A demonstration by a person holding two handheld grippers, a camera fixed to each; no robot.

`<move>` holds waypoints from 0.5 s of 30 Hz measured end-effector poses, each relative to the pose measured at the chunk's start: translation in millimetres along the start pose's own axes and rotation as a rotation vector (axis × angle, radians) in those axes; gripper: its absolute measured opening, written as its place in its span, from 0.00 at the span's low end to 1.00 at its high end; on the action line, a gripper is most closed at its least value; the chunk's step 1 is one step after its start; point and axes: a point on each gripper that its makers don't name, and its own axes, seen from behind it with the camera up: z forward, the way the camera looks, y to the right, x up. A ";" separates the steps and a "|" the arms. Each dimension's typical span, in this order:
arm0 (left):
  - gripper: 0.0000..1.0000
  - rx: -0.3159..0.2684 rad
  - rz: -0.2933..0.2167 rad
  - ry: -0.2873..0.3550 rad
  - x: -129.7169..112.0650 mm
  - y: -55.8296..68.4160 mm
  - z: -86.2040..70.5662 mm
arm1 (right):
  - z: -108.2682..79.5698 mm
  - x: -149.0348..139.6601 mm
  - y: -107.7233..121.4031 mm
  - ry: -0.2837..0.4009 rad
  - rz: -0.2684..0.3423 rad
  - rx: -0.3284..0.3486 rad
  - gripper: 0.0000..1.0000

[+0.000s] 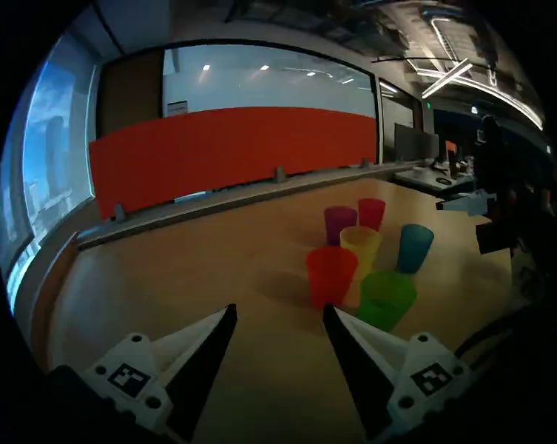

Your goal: Pour water

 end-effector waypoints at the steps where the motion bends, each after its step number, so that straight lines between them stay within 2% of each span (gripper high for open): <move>1: 0.86 0.011 -0.013 0.013 2.2 -1.9 -1.1 | -0.5 3.0 1.6 0.012 0.005 -0.015 1.00; 8: 0.86 0.095 -0.080 0.100 19.1 -15.8 -10.6 | -2.4 21.3 12.7 0.087 0.056 -0.113 1.00; 15: 0.86 0.150 -0.137 0.167 35.3 -19.2 -16.1 | -4.5 33.4 20.1 0.139 0.096 -0.179 1.00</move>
